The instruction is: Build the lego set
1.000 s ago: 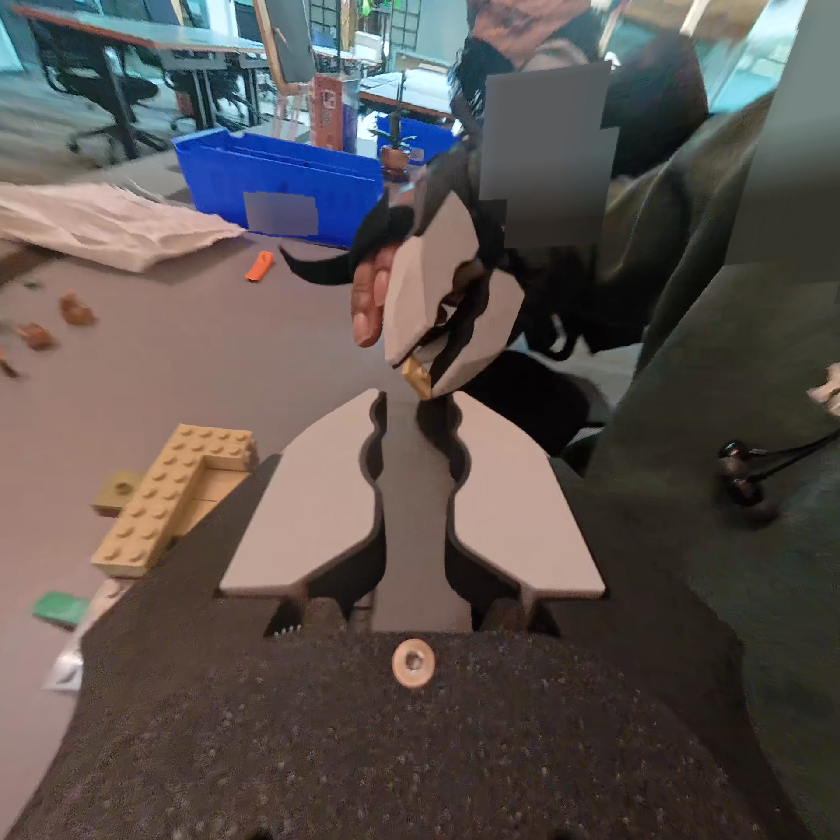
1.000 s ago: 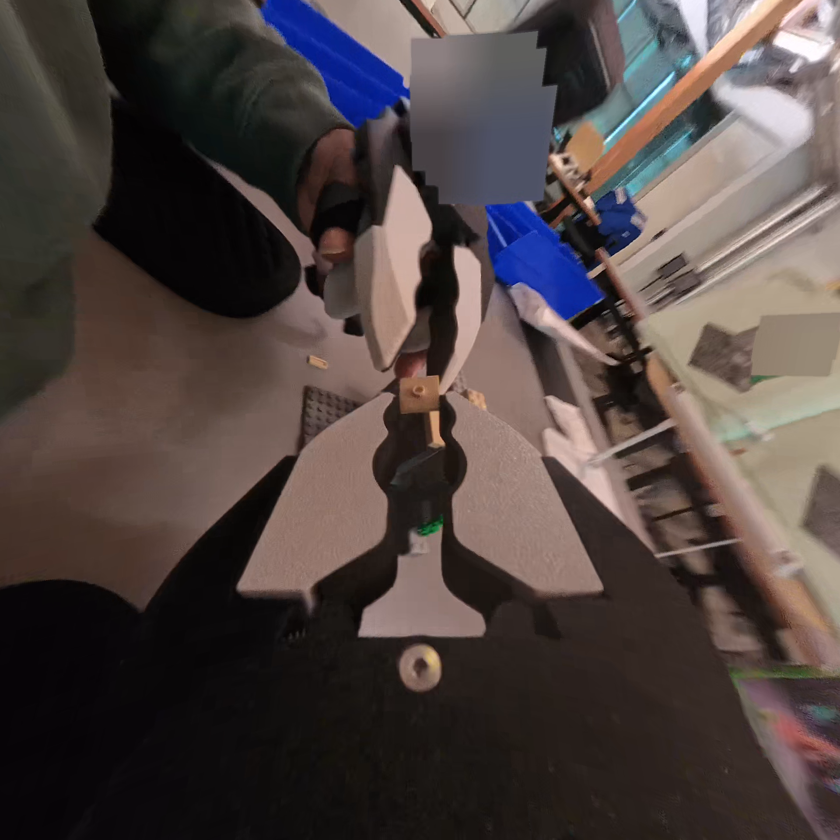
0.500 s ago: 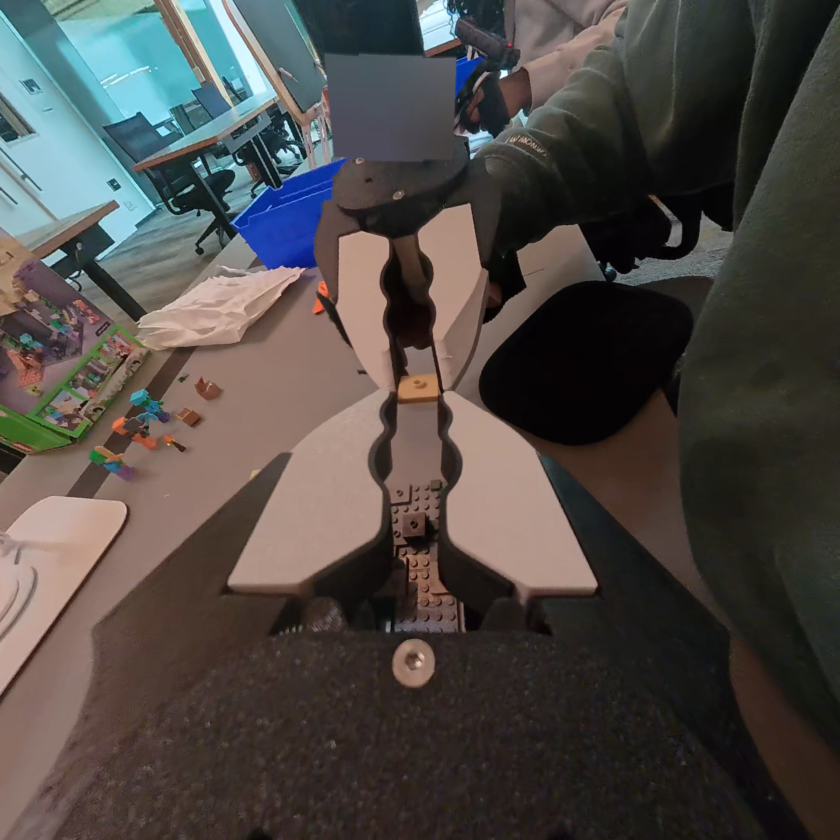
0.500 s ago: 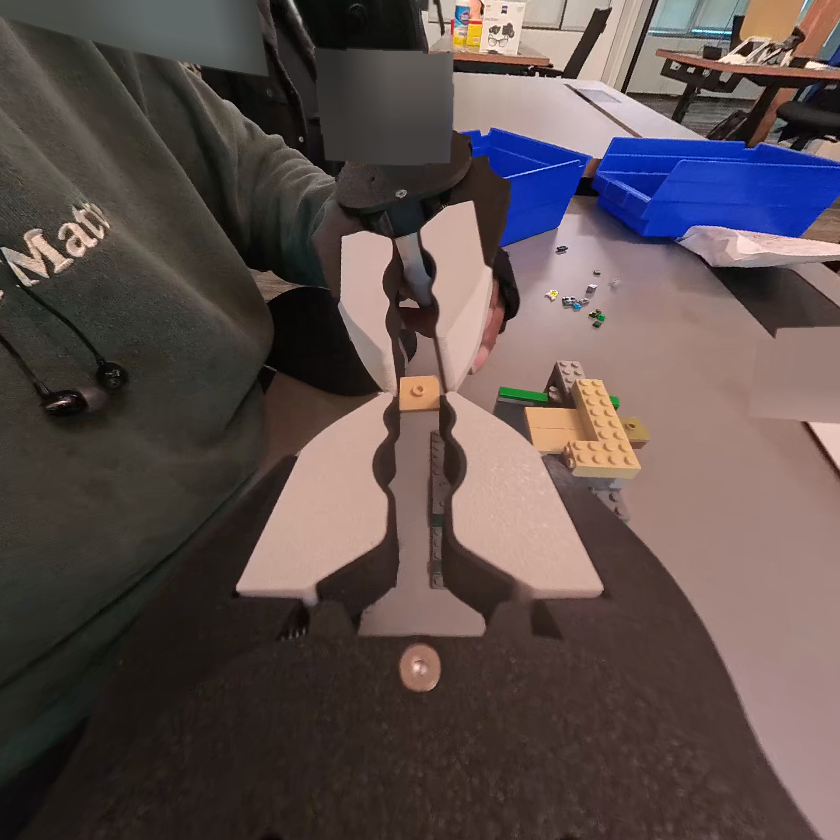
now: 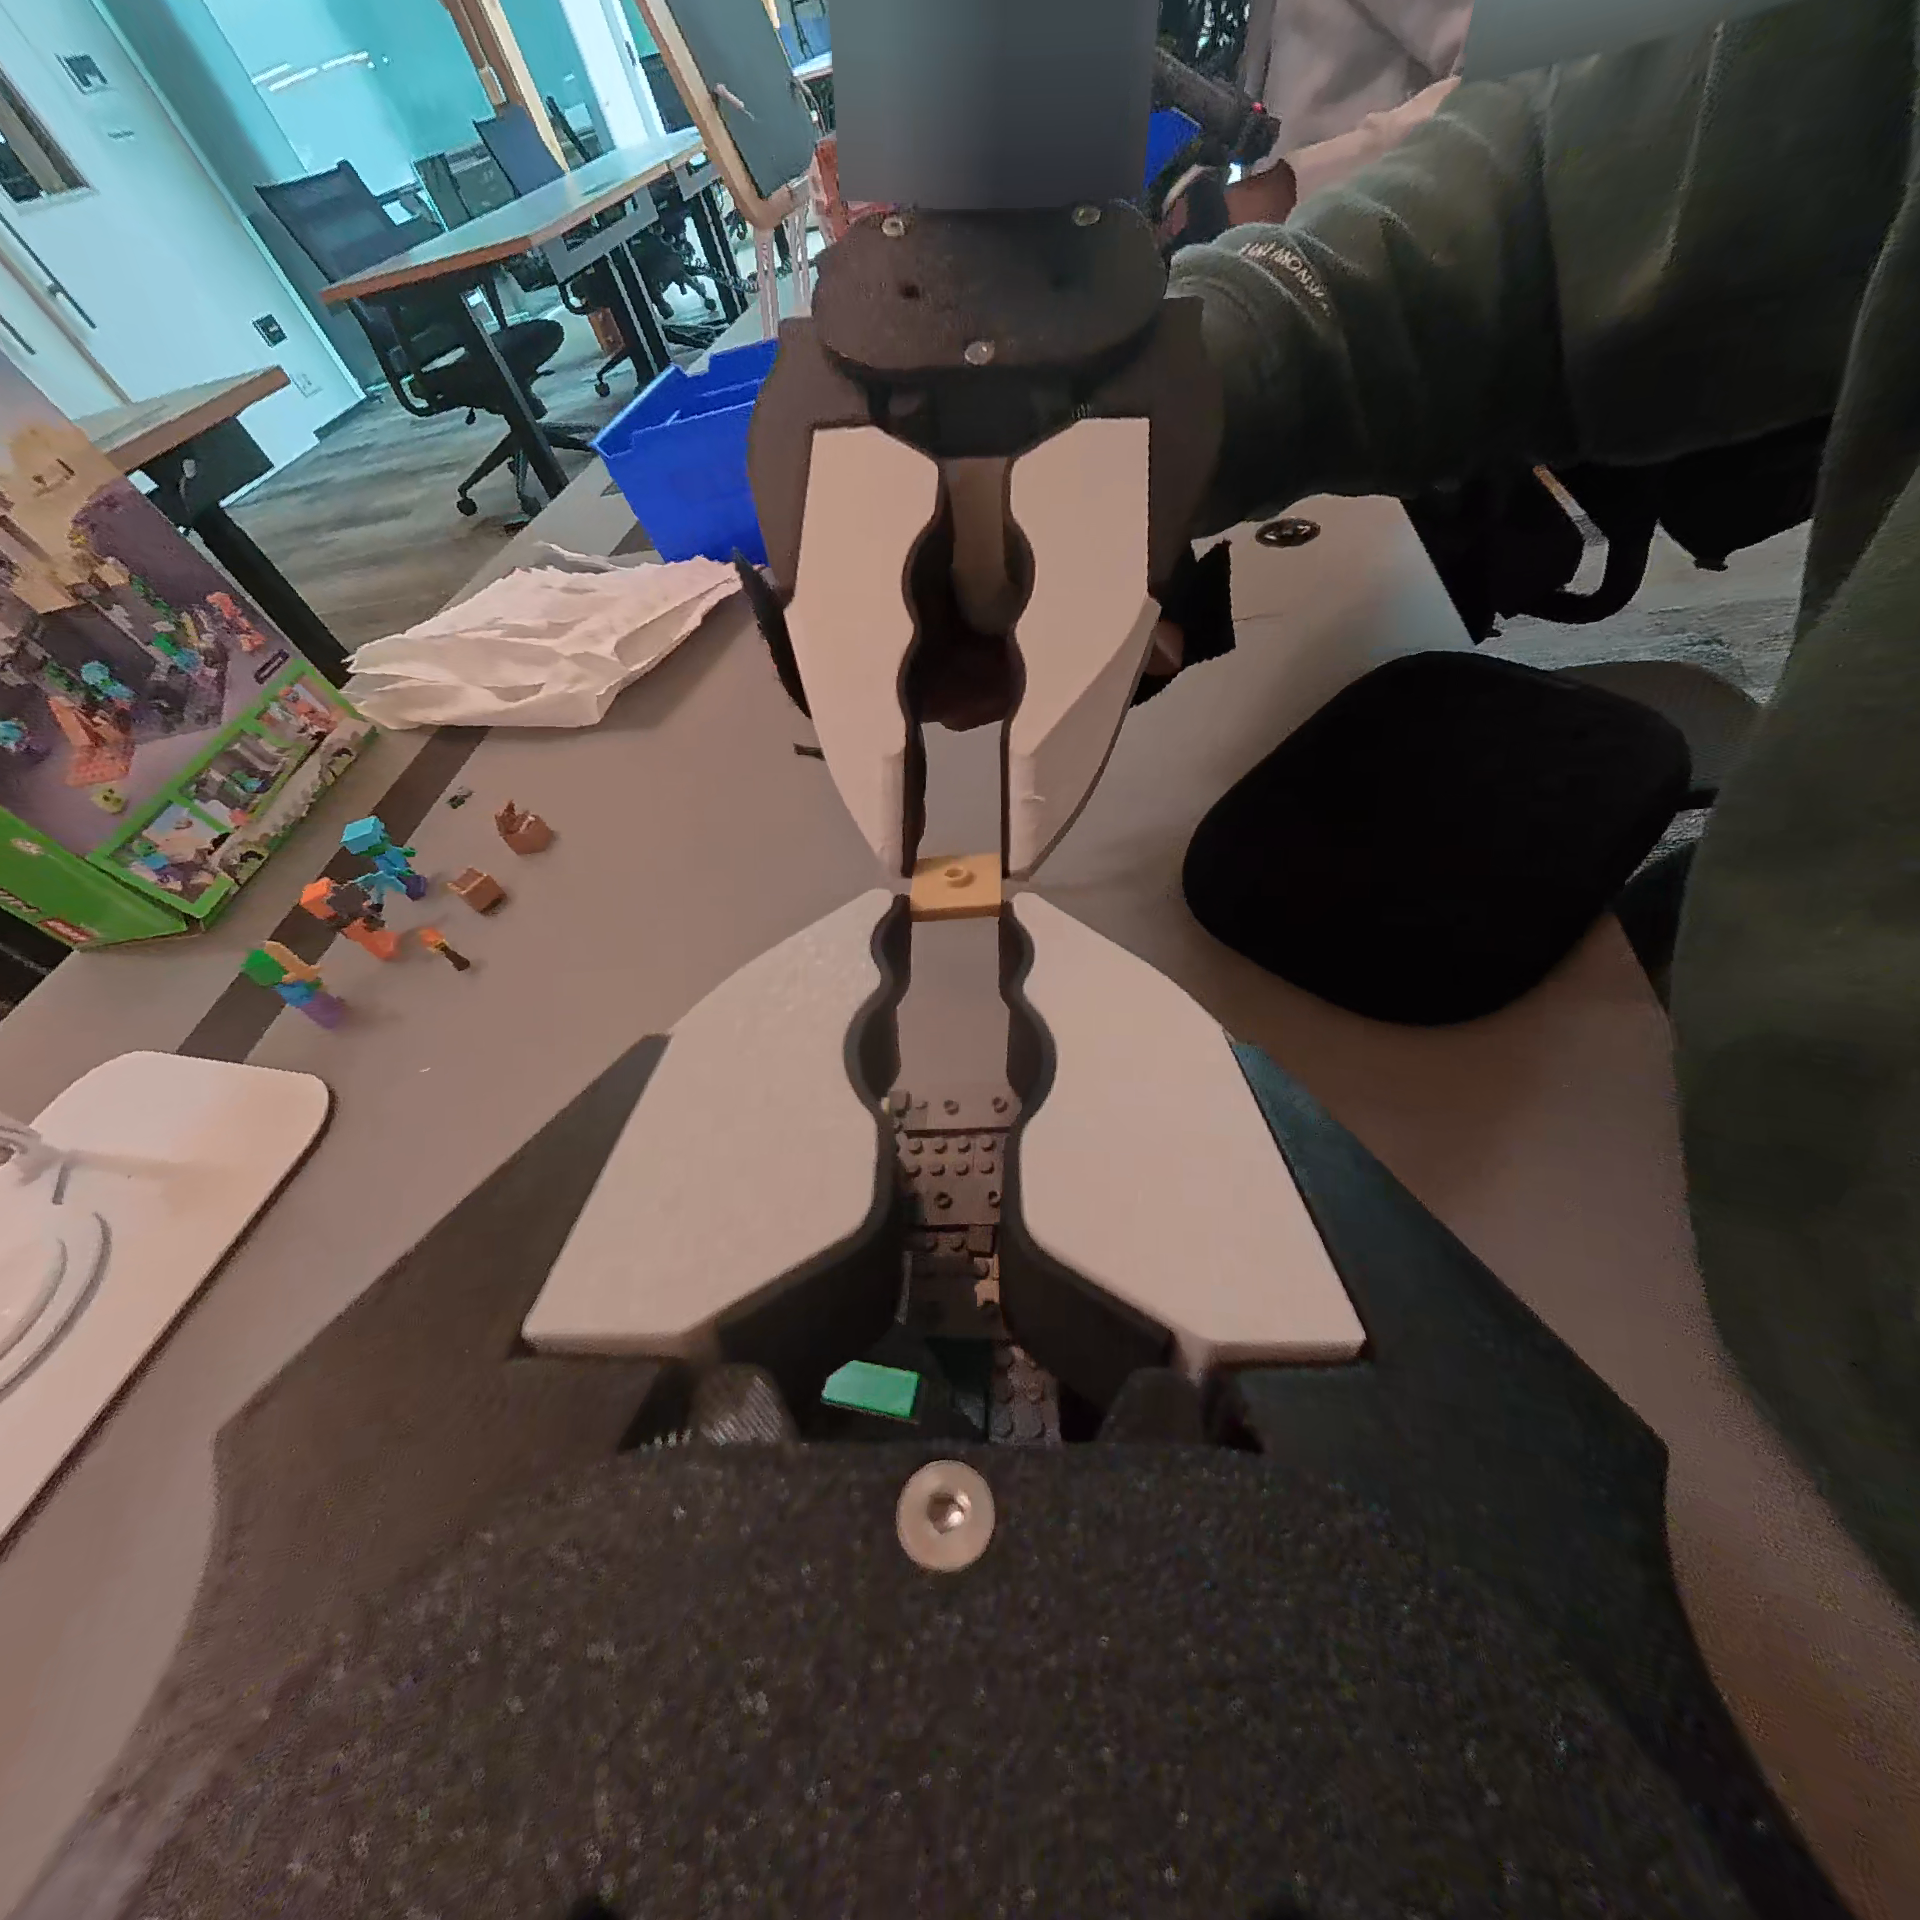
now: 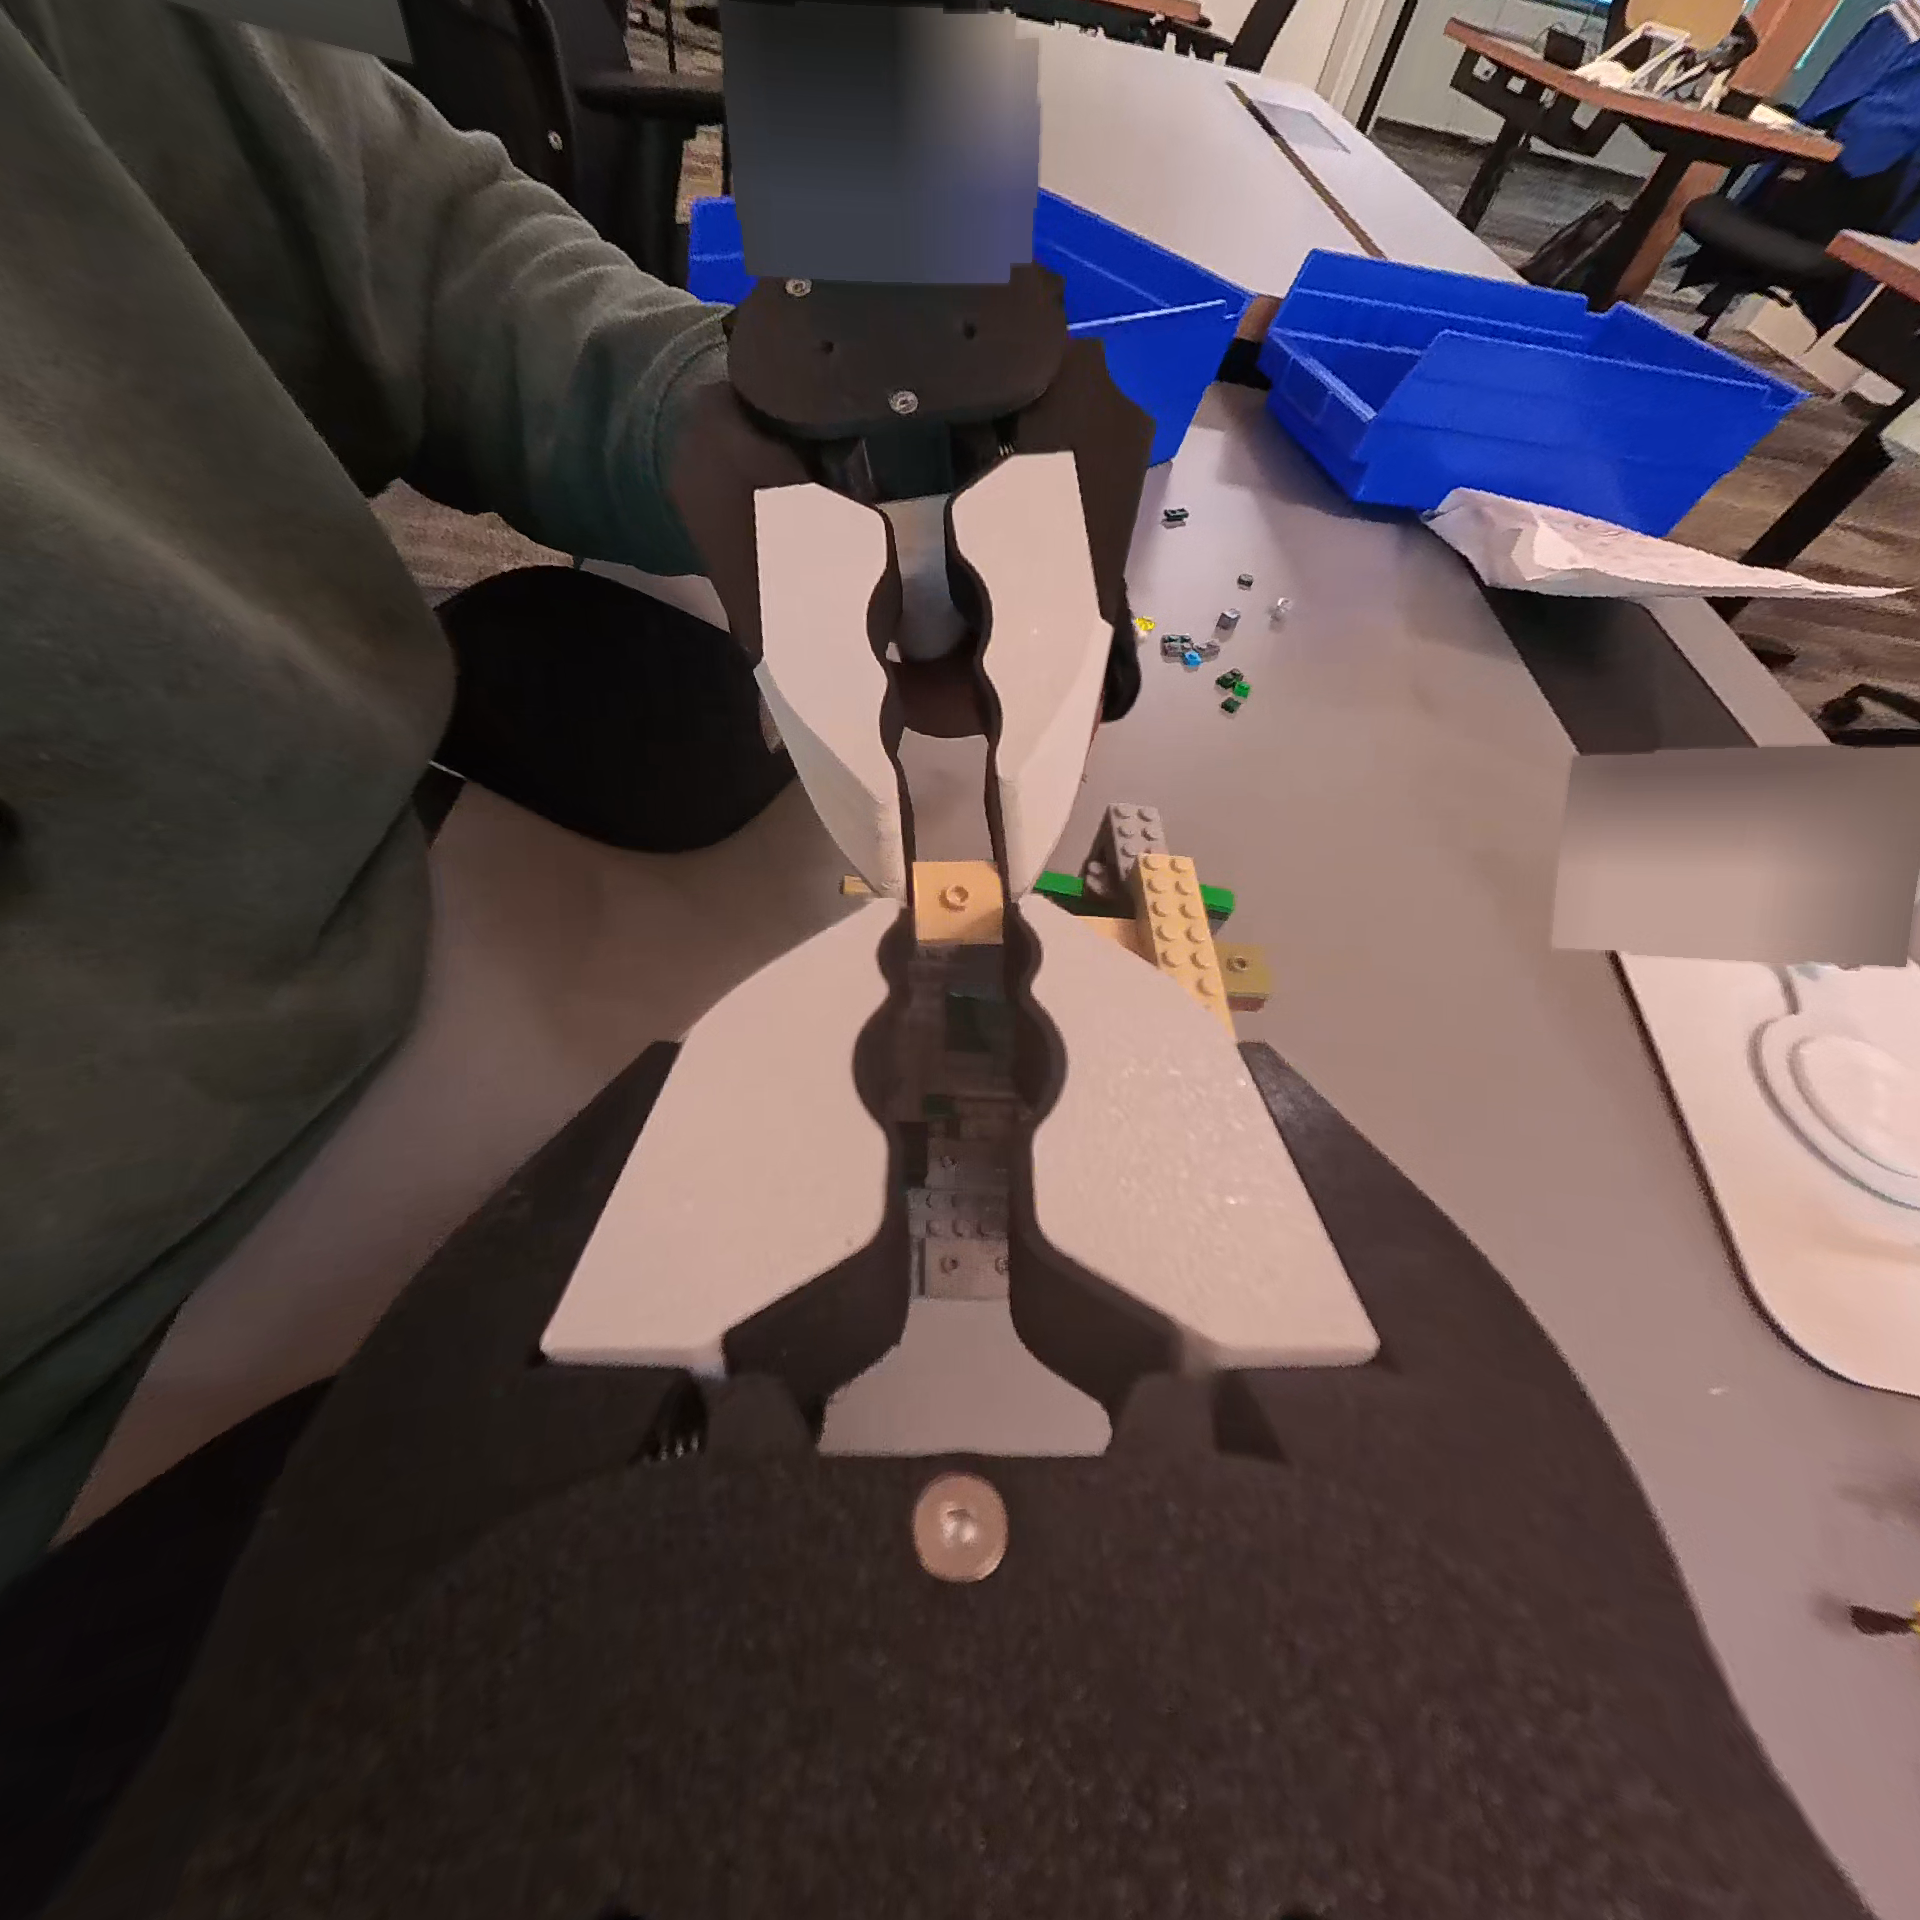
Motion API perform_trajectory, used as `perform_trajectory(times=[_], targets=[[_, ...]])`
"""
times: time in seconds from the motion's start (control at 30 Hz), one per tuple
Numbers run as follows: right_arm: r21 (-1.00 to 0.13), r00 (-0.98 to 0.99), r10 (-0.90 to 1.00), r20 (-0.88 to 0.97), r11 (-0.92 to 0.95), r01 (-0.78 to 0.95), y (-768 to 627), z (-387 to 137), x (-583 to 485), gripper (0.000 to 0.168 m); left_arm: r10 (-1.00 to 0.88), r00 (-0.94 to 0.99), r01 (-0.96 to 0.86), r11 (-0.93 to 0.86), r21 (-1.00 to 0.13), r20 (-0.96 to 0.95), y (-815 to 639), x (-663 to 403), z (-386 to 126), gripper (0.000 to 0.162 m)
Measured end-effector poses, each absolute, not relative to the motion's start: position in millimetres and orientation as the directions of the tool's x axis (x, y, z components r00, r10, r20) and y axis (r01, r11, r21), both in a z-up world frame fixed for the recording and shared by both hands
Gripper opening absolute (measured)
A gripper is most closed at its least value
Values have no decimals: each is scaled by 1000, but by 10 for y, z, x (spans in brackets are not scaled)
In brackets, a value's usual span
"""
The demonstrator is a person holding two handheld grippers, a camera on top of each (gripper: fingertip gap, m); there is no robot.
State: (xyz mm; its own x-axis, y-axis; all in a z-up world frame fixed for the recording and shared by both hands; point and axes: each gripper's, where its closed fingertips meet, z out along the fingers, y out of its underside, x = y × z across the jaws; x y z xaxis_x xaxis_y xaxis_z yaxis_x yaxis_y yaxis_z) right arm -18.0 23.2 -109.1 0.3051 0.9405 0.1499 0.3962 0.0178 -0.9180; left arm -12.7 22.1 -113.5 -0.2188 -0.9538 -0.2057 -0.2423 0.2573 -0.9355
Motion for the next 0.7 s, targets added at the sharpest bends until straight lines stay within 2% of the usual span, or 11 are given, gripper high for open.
perform_trajectory(times=[0.6, 0.7], targets=[[-914, 321, 939, 124, -18, 405, 444, -1174, -93, 15, -962, -208, -268, 229, -936, -176, 430, -83, -1209, 16], [-908, 331, 935, 128, -23, 418, 503, -1211, -53, 15, -966, -198, -300, 219, -928, -164, 502, -92, -1242, 24]])
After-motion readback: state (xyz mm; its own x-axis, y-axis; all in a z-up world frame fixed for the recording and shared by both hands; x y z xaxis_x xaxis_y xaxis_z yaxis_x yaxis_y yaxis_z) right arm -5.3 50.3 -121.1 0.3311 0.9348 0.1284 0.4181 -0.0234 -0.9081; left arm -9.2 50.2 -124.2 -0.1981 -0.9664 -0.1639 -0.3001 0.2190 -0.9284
